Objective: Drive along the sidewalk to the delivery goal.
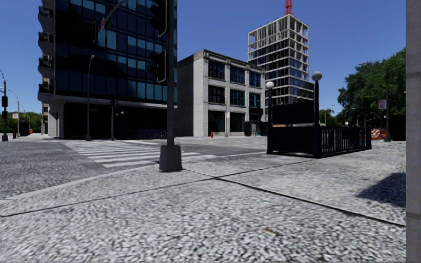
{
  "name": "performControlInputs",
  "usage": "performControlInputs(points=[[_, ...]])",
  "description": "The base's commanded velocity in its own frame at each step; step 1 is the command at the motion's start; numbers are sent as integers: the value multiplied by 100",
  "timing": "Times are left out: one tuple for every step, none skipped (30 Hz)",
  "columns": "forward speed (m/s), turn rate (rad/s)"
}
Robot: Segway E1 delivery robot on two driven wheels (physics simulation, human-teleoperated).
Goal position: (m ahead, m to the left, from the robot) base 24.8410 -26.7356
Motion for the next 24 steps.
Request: performControlInputs(points=[[154,-14],[154,-14],[153,-22],[151,-25],[151,-25],[150,-27],[150,-30],[150,-39],[150,-49],[150,-49],[149,-57],[149,-58],[149,-59],[149,-59],[149,-59],[149,-59],[149,-59],[149,-59],[149,-59],[149,-59],[148,-59],[148,-59],[148,-59],[148,-59]])
